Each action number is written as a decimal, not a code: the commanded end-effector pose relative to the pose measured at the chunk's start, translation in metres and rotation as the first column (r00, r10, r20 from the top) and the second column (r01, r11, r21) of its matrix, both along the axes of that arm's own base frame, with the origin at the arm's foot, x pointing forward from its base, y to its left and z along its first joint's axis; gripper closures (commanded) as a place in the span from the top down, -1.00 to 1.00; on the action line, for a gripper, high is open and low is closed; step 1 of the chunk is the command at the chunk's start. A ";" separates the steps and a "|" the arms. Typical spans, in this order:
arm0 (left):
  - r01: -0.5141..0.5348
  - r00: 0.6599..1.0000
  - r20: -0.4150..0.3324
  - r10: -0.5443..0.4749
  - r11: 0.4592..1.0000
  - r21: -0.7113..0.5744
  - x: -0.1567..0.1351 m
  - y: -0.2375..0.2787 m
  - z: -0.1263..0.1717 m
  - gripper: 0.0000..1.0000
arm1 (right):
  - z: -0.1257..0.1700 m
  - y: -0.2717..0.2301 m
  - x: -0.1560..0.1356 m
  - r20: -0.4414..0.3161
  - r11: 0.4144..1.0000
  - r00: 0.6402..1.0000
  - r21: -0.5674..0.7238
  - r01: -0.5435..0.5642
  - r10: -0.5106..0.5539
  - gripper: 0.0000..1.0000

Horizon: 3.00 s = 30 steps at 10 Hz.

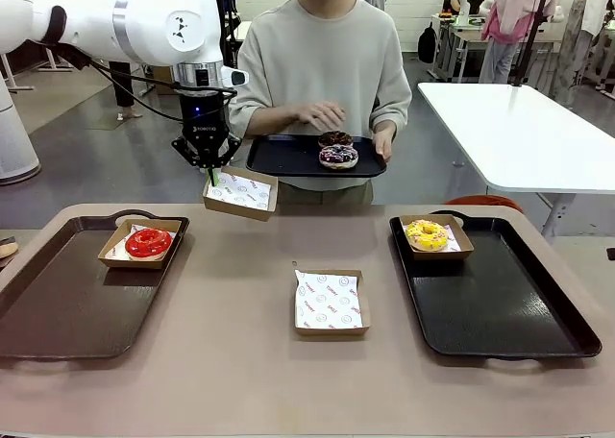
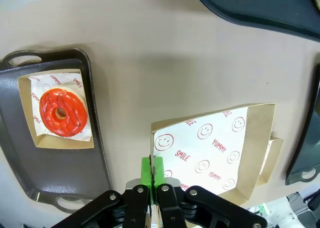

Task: Individually package the donuts and arrange them on the tray.
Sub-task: Place the picked Paper togo box on the Handle tray while simultaneously picking up another Paper togo box from the table with the other hand.

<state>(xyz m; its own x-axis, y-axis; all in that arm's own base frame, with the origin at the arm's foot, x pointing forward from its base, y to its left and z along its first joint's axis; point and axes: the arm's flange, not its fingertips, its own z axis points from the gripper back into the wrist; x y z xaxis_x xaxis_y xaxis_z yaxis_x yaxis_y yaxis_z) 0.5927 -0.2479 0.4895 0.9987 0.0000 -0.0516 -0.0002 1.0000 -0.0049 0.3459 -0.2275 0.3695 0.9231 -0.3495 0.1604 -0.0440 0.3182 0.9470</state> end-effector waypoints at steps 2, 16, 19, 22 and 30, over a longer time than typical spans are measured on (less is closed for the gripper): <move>0.002 1.000 0.000 -0.002 1.000 0.000 -0.003 0.000 0.000 -1.00 | 0.000 0.000 0.000 0.000 1.000 1.000 0.000 0.000 0.000 1.00; 0.002 1.000 0.000 -0.002 1.000 0.000 -0.003 0.000 0.000 -1.00 | 0.000 0.000 0.000 0.000 1.000 1.000 0.000 0.000 0.000 1.00; 0.002 1.000 0.000 -0.002 1.000 0.000 -0.003 0.000 0.000 -1.00 | 0.000 0.000 0.000 0.000 1.000 1.000 0.000 0.000 0.000 1.00; 0.002 1.000 0.000 -0.002 1.000 0.000 -0.003 0.000 0.000 -1.00 | 0.000 0.000 0.000 0.000 1.000 1.000 0.000 0.000 0.000 1.00; 0.016 1.000 0.001 -0.016 1.000 -0.008 -0.011 0.006 0.007 -0.97 | 0.010 0.021 0.009 -0.004 0.992 0.995 -0.073 -0.099 0.099 1.00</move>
